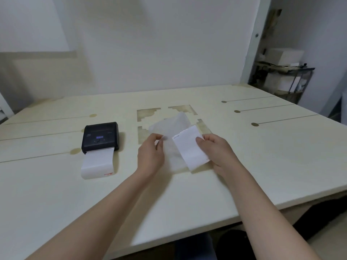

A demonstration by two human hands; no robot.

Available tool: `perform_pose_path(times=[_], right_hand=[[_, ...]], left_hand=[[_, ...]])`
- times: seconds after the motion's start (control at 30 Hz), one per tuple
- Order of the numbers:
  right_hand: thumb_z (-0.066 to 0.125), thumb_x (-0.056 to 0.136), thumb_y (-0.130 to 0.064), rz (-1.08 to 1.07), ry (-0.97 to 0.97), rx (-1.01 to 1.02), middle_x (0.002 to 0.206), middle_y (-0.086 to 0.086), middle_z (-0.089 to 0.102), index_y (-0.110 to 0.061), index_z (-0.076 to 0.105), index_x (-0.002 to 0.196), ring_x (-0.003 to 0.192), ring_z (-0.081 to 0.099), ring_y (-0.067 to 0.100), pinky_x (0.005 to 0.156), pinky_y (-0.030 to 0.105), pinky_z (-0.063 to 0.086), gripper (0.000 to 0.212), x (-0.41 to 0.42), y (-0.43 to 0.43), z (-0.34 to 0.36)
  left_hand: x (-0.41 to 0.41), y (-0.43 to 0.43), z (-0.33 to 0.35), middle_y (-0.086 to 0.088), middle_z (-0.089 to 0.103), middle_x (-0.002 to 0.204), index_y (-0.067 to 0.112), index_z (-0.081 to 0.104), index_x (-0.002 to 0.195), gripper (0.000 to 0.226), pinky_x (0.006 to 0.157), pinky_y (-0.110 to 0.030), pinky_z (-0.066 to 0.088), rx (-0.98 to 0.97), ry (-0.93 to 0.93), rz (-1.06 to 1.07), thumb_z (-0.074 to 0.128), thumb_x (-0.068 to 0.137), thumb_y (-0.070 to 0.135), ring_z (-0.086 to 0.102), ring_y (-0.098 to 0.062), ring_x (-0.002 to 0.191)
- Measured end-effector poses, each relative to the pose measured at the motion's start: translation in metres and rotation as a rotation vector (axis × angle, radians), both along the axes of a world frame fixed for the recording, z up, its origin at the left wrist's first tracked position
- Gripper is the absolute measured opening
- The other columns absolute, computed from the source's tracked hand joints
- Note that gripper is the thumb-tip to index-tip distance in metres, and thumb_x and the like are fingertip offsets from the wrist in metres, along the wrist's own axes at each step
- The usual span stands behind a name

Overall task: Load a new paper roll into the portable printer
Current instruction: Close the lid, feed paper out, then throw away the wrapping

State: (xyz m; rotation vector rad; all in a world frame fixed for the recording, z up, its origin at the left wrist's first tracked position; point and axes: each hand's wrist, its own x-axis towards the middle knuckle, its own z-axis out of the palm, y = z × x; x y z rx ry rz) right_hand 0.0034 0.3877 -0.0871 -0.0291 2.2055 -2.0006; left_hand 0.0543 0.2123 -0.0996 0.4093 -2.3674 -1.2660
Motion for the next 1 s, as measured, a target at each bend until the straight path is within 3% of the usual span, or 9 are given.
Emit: perform_pose_path(times=[0.13, 0.37, 0.43, 0.57, 0.6, 0.73, 0.8, 0.87, 1.0], right_hand=[[0.07, 0.087, -0.021, -0.047, 0.032, -0.042, 0.107, 0.015, 0.073, -0.015, 0.069, 0.097, 0.083, 0.067, 0.027, 0.077, 0.038, 0.052, 0.011, 0.011, 0.034, 0.007], [0.07, 0.087, -0.016, -0.278, 0.091, -0.126, 0.129, 0.003, 0.062, -0.011, 0.052, 0.138, 0.112, 0.065, 0.022, 0.103, 0.04, 0.049, 0.054, 0.065, 0.139, 0.006], [0.069, 0.089, -0.012, -0.339, 0.088, -0.136, 0.124, 0.005, 0.067, -0.006, 0.059, 0.131, 0.105, 0.067, 0.021, 0.098, 0.038, 0.052, 0.044, 0.085, 0.168, -0.004], [0.065, 0.09, -0.003, -0.459, 0.071, -0.138, 0.085, 0.002, 0.074, -0.007, 0.07, 0.093, 0.069, 0.069, 0.014, 0.058, 0.021, 0.056, 0.007, 0.124, 0.222, -0.04], [0.065, 0.089, -0.004, -0.478, 0.053, -0.13, 0.077, -0.001, 0.074, -0.011, 0.069, 0.085, 0.062, 0.07, 0.01, 0.053, 0.02, 0.055, 0.009, 0.132, 0.233, -0.053], [0.067, 0.087, -0.003, -0.551, -0.071, -0.065, 0.079, 0.004, 0.07, -0.015, 0.066, 0.078, 0.069, 0.067, 0.019, 0.064, 0.029, 0.054, 0.015, 0.141, 0.259, -0.119], [0.066, 0.085, 0.0, -0.569, -0.14, -0.038, 0.082, 0.009, 0.068, -0.015, 0.065, 0.074, 0.077, 0.065, 0.025, 0.074, 0.037, 0.053, 0.018, 0.139, 0.26, -0.153], [0.063, 0.082, 0.004, -0.589, -0.209, -0.026, 0.083, 0.011, 0.067, -0.015, 0.065, 0.071, 0.083, 0.064, 0.027, 0.078, 0.041, 0.053, 0.021, 0.134, 0.257, -0.185], [0.055, 0.081, 0.009, -0.739, -0.311, 0.014, 0.07, 0.004, 0.063, -0.009, 0.068, 0.072, 0.067, 0.059, 0.02, 0.06, 0.024, 0.049, 0.024, 0.127, 0.248, -0.231]], left_hand=[[0.008, 0.041, 0.012, 0.004, 0.064, 0.114, 0.02, 0.053, 0.123, 0.026, 0.066, -0.022, 0.041, 0.128, 0.079, -0.108, 0.041, 0.101, 0.019, 0.059, -0.012, 0.089], [0.039, 0.138, 0.026, 0.004, 0.048, 0.141, 0.027, 0.023, 0.149, 0.063, 0.08, -0.029, 0.05, 0.159, 0.152, -0.308, 0.055, 0.094, 0.028, 0.06, -0.006, 0.075], [0.051, 0.167, 0.021, 0.005, 0.048, 0.143, 0.029, 0.023, 0.15, 0.067, 0.082, -0.028, 0.051, 0.125, 0.145, -0.387, 0.058, 0.093, 0.03, 0.064, -0.012, 0.083], [0.08, 0.219, -0.011, 0.008, 0.054, 0.135, 0.033, 0.04, 0.142, 0.054, 0.075, -0.02, 0.046, -0.034, 0.156, -0.625, 0.058, 0.091, 0.023, 0.061, -0.004, 0.072], [0.086, 0.227, -0.023, 0.009, 0.056, 0.132, 0.034, 0.046, 0.138, 0.05, 0.076, -0.02, 0.046, -0.057, 0.139, -0.685, 0.058, 0.091, 0.021, 0.06, -0.003, 0.071], [0.095, 0.242, -0.077, 0.007, 0.062, 0.128, 0.03, 0.061, 0.127, 0.041, 0.089, -0.025, 0.049, -0.179, -0.017, -0.829, 0.058, 0.091, 0.012, 0.063, -0.006, 0.085], [0.092, 0.243, -0.106, 0.005, 0.062, 0.131, 0.026, 0.059, 0.13, 0.041, 0.096, -0.03, 0.049, -0.256, -0.138, -0.876, 0.056, 0.092, 0.01, 0.064, -0.013, 0.102], [0.088, 0.242, -0.131, 0.002, 0.064, 0.128, 0.025, 0.054, 0.135, 0.044, 0.095, -0.033, 0.051, -0.315, -0.262, -0.909, 0.056, 0.093, 0.013, 0.065, -0.015, 0.102], [0.076, 0.234, -0.169, -0.006, 0.059, 0.136, 0.023, 0.048, 0.141, 0.049, 0.102, -0.037, 0.046, -0.449, -0.405, -0.916, 0.057, 0.092, 0.019, 0.056, -0.025, 0.123]])
